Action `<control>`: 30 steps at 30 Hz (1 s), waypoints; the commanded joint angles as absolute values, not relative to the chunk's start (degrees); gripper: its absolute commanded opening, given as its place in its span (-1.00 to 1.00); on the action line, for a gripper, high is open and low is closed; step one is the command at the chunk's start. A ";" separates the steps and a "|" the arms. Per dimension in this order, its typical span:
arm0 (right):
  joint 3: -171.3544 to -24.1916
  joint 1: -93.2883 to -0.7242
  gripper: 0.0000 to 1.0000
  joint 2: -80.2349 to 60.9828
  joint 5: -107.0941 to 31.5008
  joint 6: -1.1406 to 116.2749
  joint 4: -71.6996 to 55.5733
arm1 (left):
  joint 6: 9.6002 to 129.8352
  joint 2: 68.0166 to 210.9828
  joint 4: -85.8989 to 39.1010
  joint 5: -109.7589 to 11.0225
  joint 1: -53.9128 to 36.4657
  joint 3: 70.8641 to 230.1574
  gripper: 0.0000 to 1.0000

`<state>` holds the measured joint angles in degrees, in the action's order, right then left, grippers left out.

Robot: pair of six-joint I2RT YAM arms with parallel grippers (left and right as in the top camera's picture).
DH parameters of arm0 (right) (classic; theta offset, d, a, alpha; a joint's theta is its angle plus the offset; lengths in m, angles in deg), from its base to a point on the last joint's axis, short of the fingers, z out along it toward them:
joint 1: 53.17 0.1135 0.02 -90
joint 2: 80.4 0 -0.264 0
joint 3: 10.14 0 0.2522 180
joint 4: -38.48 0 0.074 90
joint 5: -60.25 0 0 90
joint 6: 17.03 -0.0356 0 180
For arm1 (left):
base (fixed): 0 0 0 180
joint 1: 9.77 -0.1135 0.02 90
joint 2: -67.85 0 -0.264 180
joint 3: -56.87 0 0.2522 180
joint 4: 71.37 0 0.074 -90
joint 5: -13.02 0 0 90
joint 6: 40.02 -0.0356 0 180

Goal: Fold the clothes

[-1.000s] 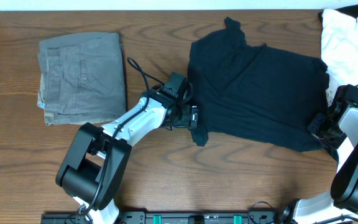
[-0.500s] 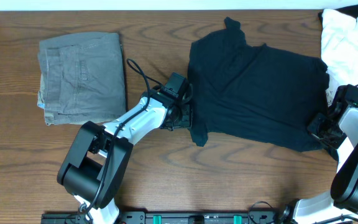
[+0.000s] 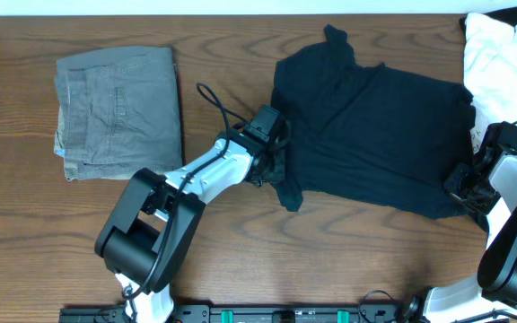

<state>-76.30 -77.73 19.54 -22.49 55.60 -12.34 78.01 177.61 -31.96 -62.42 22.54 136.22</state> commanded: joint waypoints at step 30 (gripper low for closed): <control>-72.32 -77.86 -0.64 25.36 -28.74 55.91 -11.48 | 63.22 177.50 -10.10 -53.81 14.98 142.45 -0.35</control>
<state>-76.30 -77.86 19.54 -22.86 55.62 -12.34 61.14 177.15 -9.84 -58.00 14.00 141.61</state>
